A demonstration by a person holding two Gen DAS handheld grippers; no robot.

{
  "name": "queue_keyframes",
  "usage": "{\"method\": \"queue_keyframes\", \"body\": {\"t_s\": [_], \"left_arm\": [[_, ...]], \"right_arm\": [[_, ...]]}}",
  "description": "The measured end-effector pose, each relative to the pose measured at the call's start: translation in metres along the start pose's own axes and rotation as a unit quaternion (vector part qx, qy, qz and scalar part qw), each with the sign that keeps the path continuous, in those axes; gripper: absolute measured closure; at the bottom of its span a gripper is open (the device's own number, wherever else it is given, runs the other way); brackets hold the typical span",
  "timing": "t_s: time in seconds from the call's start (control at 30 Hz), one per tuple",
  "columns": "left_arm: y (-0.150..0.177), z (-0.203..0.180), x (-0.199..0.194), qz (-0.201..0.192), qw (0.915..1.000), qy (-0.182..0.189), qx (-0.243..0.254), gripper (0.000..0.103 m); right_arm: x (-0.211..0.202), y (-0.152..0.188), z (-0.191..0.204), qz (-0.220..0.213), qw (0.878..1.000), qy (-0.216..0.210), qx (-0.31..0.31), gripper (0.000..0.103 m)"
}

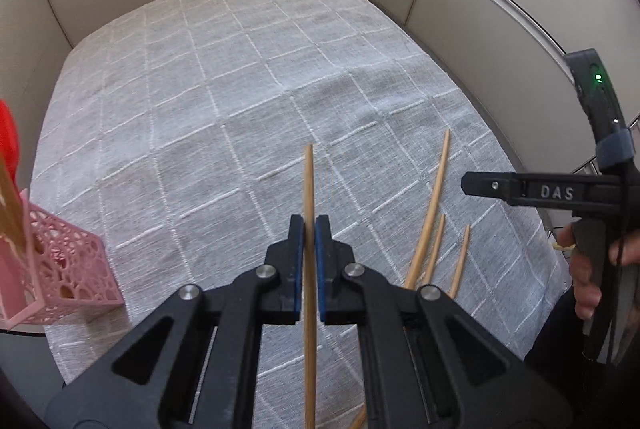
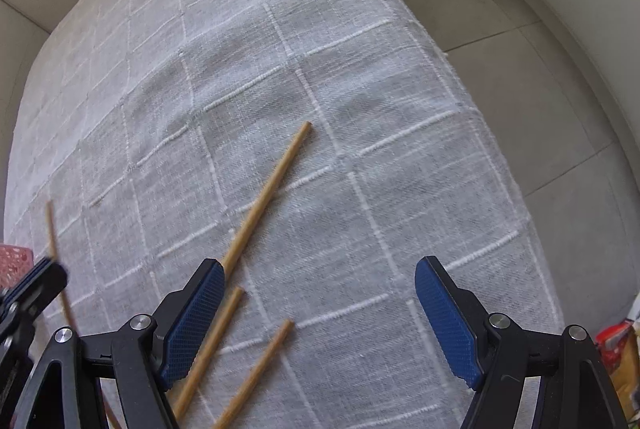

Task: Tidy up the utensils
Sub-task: 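Grasp a chopstick with the left gripper while the right gripper grasps another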

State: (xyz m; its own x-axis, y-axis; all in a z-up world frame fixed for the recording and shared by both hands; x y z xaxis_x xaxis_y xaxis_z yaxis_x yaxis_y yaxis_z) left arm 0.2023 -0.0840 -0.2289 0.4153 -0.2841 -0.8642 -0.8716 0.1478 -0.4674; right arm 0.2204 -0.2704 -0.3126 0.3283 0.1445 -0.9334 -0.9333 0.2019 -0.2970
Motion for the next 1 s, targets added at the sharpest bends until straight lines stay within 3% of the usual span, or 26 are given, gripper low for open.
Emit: {"method": "queue_keyframes", "body": {"t_s": [0.2, 0.3, 0.43, 0.47, 0.5, 0.6, 0.67, 1.0], "left_arm": [[0.007, 0.03, -0.034, -0.038, 0.9986, 0.01, -0.034, 0.097], [0.009, 0.039, -0.037, -0.046, 0.9973, 0.017, -0.054, 0.097], [0.007, 0.046, -0.043, -0.055, 0.9956, 0.028, -0.071, 0.097], [0.006, 0.047, -0.044, -0.056, 0.9952, 0.03, -0.074, 0.097], [0.006, 0.047, -0.044, -0.056, 0.9949, 0.032, -0.077, 0.097], [0.006, 0.049, -0.048, -0.061, 0.9943, 0.033, -0.082, 0.097], [0.006, 0.05, -0.051, -0.065, 0.9941, 0.028, -0.082, 0.097], [0.007, 0.058, -0.069, -0.085, 0.9913, 0.019, -0.099, 0.097]], "right_arm": [[0.01, -0.017, 0.01, -0.003, 1.0, -0.001, -0.001, 0.02], [0.019, -0.023, 0.014, -0.002, 1.0, 0.001, -0.005, 0.025], [0.027, -0.029, 0.024, -0.014, 0.999, 0.036, -0.018, 0.041], [0.028, -0.03, 0.028, -0.018, 0.999, 0.041, -0.025, 0.055], [0.03, -0.03, 0.031, -0.021, 0.998, 0.053, -0.029, 0.061], [0.03, -0.031, 0.039, -0.037, 0.995, 0.081, -0.039, 0.067], [0.032, -0.03, 0.04, -0.04, 0.995, 0.076, -0.041, 0.088], [0.019, -0.027, 0.033, -0.058, 0.998, 0.0, -0.022, 0.093]]}}
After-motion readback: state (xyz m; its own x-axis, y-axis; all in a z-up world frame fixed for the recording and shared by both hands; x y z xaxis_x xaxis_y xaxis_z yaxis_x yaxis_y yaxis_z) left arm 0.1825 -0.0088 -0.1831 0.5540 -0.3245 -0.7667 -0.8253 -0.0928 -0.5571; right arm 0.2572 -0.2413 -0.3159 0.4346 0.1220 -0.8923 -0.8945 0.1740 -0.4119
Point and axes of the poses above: each gripper's, at about its wrist camera, not at the fingertips, and x roughly the way its jaws point, z to its left, y to its underside, the point moved 2 cm from there along x, roughly the way its jaws point, and after that the axes turned 12 degrees about -x, right-handed, at the moved point
